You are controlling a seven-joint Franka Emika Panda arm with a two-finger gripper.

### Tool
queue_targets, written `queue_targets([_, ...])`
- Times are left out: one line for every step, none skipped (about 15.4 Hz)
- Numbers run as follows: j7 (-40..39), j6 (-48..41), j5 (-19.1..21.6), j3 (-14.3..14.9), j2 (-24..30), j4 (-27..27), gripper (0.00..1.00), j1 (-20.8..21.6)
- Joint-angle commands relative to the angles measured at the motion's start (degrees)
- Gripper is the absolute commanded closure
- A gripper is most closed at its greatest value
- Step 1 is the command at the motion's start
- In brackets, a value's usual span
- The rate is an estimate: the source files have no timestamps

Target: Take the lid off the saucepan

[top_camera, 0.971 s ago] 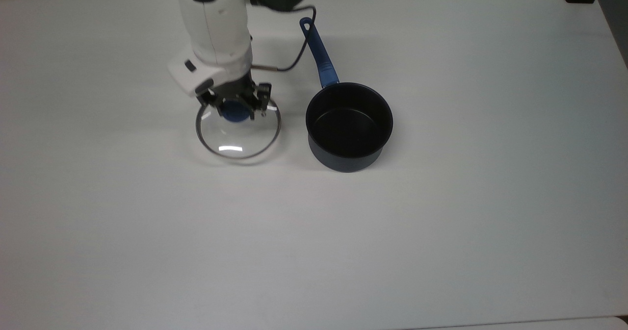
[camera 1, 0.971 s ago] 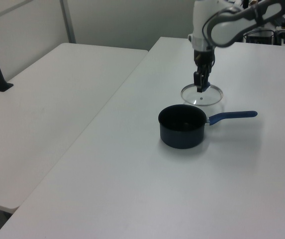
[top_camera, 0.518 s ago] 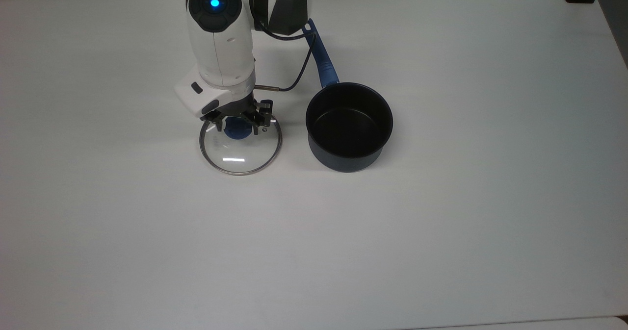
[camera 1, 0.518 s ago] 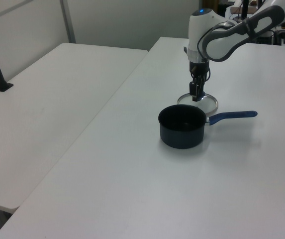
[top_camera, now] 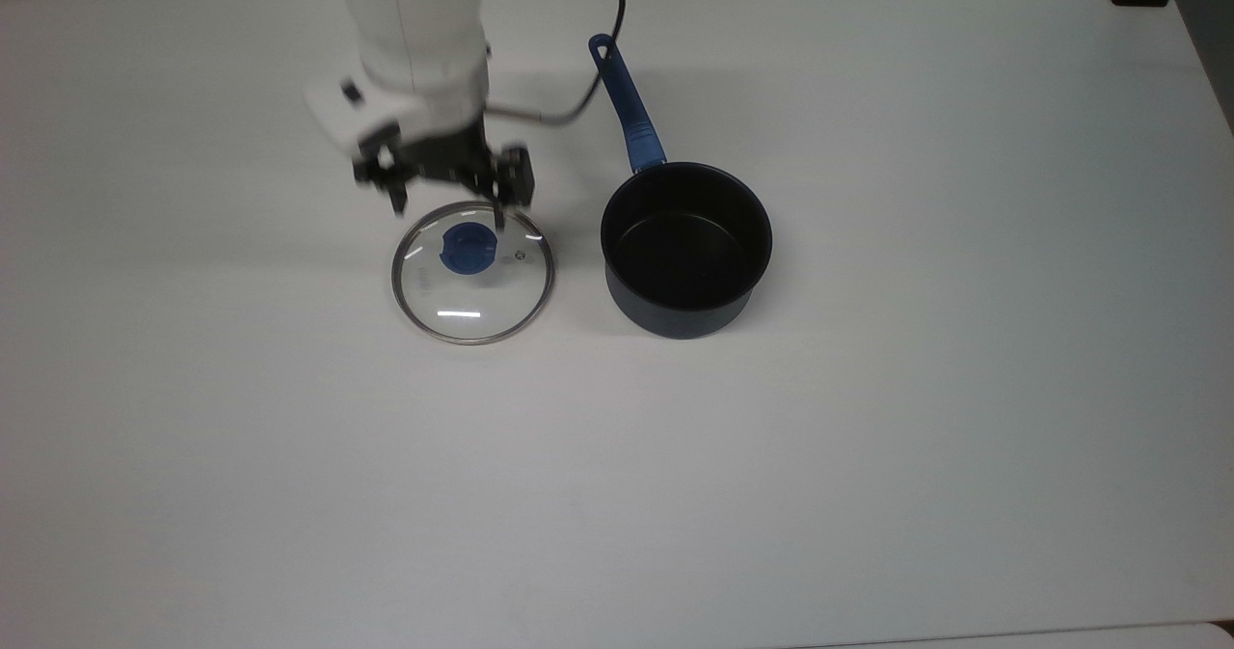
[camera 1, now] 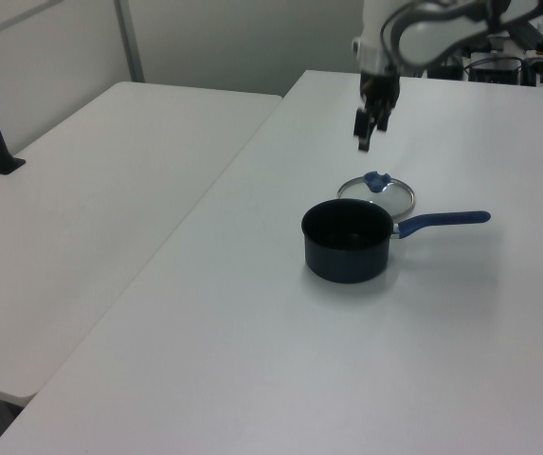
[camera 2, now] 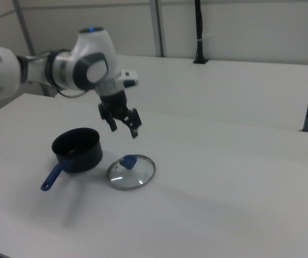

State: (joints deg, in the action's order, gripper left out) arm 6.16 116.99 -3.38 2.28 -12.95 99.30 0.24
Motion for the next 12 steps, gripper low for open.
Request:
queue_targets([2.10,-10.43,-0.49,0.09,10.38,1.51,0.00,0.46])
queue_targets([2.02,-13.34,-0.49,0.09,11.71,1.51,0.00,0.55])
queue_targets([2.02,-15.63,-0.40,0.09,13.03,1.42,0.00,0.81])
queue_targets([1.76,-17.65,-0.49,0.01,13.82,0.72,0.00,0.99])
queue_targets([1.84,-20.28,-0.49,-0.17,13.83,-1.37,0.00,1.17])
queue_targets([2.02,-23.18,-0.32,-0.34,13.31,-3.57,0.00,1.17])
queue_targets([1.93,-24.95,-0.66,-0.69,13.04,-4.72,0.00,1.34])
queue_targets([1.32,-25.05,-0.67,-0.70,13.13,-4.65,0.00,1.34])
queue_targets([1.05,-24.71,-0.67,-0.70,13.13,-4.65,0.00,1.34])
queue_targets([1.05,-24.44,-0.67,-0.70,13.04,-4.65,0.00,1.17])
queue_targets([1.05,-24.00,-0.67,-0.70,13.04,-4.65,0.00,1.08])
queue_targets([0.96,-23.91,-0.67,-0.52,13.04,-4.65,0.00,0.91])
